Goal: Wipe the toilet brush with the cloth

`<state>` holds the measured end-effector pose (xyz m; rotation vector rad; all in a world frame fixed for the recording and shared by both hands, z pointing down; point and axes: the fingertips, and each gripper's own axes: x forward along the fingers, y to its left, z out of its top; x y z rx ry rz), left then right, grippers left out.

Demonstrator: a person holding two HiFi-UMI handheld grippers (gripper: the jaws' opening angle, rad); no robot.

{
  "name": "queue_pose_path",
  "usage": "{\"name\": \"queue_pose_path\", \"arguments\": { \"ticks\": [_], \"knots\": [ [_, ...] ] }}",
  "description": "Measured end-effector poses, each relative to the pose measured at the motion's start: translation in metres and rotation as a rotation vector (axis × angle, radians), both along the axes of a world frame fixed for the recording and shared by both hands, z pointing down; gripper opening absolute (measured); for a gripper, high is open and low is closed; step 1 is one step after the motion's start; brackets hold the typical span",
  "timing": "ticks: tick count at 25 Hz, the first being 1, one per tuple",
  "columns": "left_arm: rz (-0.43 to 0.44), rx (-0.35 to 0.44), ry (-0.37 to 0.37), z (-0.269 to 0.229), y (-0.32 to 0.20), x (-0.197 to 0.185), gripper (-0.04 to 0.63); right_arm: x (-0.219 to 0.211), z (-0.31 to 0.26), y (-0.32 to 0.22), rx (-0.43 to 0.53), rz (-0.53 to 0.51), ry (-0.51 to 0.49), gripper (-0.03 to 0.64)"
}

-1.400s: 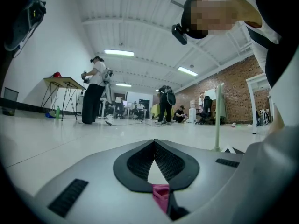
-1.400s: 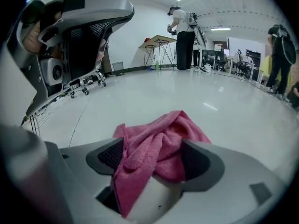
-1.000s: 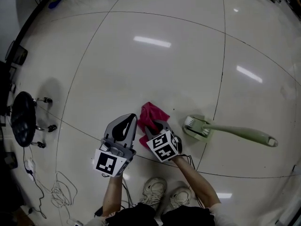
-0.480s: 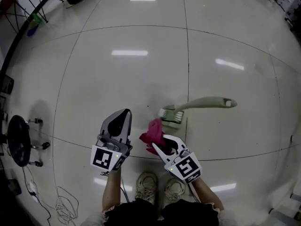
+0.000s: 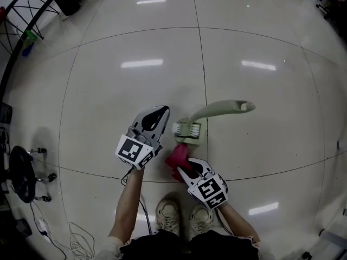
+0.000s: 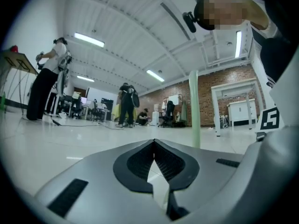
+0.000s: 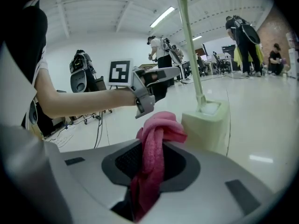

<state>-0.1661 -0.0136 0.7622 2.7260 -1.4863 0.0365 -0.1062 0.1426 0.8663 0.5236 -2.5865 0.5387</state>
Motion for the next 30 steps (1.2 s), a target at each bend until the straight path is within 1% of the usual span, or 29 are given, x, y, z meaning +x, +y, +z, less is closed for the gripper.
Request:
{"name": "queue_pose_path", "arguments": {
  "ticks": [3, 5, 7, 9, 11, 14, 15, 18, 23, 27, 30],
  "knots": [
    [0.104, -0.068, -0.02, 0.032, -0.023, 0.013, 0.002, 0.001, 0.009, -0.003, -0.01, 0.005, 0.011, 0.095],
    [0.176, -0.132, -0.026, 0.053, -0.033, 0.024, 0.002, 0.004, 0.015, -0.007, -0.016, 0.02, 0.022, 0.095],
    [0.247, -0.207, -0.017, 0.072, -0.039, 0.035, 0.002, 0.008, 0.022, -0.01, -0.032, 0.042, 0.031, 0.095],
    [0.305, -0.27, -0.021, 0.089, -0.042, 0.045, 0.002, 0.009, 0.03, -0.014, -0.045, 0.071, 0.043, 0.095],
    [0.359, -0.312, -0.03, 0.101, -0.045, 0.054, 0.002, 0.008, 0.035, -0.019, -0.048, 0.098, 0.056, 0.095],
    [0.449, -0.365, -0.005, 0.108, -0.046, 0.067, 0.002, 0.006, 0.039, -0.029, -0.04, 0.121, 0.067, 0.095],
    [0.467, -0.377, -0.001, 0.11, -0.046, 0.07, 0.002, 0.007, 0.039, -0.031, -0.038, 0.13, 0.067, 0.095],
    [0.484, -0.383, -0.007, 0.114, -0.045, 0.07, 0.002, 0.017, 0.039, -0.041, -0.031, 0.178, 0.061, 0.095],
    [0.471, -0.351, 0.003, 0.111, -0.042, 0.068, 0.002, 0.042, 0.041, -0.058, -0.031, 0.27, 0.059, 0.095],
    [0.482, -0.341, -0.002, 0.11, -0.038, 0.069, 0.002, 0.048, 0.043, -0.058, -0.019, 0.285, 0.074, 0.095],
    [0.507, -0.339, -0.002, 0.106, -0.034, 0.068, 0.002, 0.049, 0.044, -0.057, -0.022, 0.278, 0.086, 0.095]
  ]
}}
